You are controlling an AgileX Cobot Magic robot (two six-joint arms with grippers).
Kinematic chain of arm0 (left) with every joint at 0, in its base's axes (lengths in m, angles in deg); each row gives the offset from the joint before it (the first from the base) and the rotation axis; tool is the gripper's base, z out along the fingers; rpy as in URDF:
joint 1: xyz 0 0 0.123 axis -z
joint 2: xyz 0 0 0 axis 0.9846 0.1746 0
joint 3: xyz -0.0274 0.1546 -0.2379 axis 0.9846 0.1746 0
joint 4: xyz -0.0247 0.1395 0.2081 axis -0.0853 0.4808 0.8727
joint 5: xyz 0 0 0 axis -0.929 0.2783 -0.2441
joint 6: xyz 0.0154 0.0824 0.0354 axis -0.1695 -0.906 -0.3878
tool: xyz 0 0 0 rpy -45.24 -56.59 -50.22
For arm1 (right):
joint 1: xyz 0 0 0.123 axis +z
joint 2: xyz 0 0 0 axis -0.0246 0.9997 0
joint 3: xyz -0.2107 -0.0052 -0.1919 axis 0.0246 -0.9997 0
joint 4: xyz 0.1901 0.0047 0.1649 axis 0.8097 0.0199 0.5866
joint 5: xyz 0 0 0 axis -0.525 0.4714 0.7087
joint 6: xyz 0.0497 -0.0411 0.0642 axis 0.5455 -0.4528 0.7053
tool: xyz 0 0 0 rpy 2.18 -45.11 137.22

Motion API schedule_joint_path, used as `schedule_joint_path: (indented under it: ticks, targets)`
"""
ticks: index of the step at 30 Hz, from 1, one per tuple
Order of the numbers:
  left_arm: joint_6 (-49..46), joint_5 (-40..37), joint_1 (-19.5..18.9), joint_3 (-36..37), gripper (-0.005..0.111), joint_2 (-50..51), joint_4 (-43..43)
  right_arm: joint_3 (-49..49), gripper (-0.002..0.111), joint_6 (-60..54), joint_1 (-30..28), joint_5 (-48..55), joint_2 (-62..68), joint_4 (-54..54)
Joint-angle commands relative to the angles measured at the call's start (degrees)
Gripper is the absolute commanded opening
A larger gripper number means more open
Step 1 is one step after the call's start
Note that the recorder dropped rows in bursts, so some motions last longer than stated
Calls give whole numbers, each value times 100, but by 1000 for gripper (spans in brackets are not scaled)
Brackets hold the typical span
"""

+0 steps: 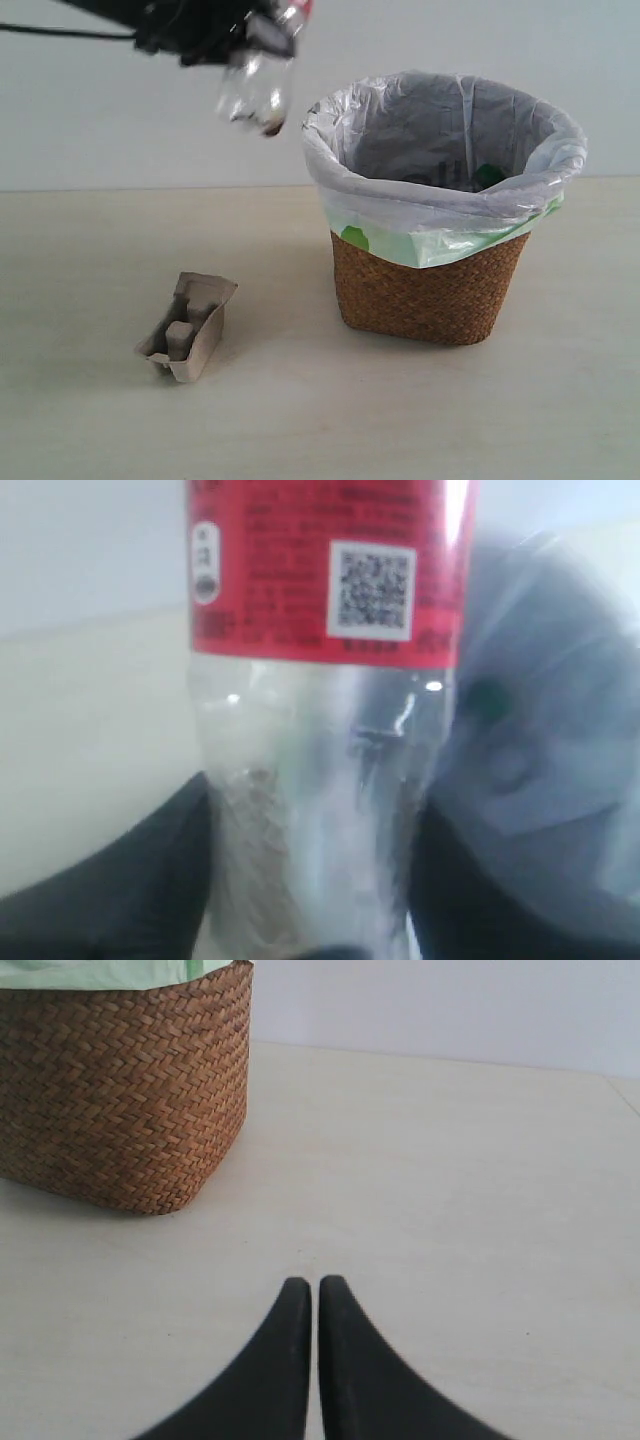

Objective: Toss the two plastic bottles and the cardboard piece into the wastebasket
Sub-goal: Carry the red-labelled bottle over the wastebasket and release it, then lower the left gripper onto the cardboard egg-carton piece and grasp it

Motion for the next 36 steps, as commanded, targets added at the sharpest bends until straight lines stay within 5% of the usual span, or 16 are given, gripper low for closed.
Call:
schedule_joint_path:
  ticks: [1, 2, 4, 13, 18, 25, 36]
  targets:
    - [-968, 124, 648, -1305, 62, 453, -1321, 3, 0, 0, -27, -35, -30, 10]
    - [-761, 281, 788, -1426, 94, 585, -942, 3, 0, 0, -27, -35, -30, 10]
    - [-239, 359, 835, -1428, 109, 608, -239, 3, 0, 0, -27, -35, -30, 10]
    - [457, -20, 552, -1428, 89, 234, 1094, 3, 0, 0, -27, -35, -30, 10]
    - [1187, -1058, 211, -1428, 76, 15, 2379, 3, 0, 0, -27, -35, -30, 10]
    - [1731, -2680, -278, -1377, 76, -86, 3423, 3, 0, 0, -27, -35, -30, 10]
    - [1705, -2861, -438, 378, 76, -86, 3491, 3, 0, 0, -27, -35, -30, 10]
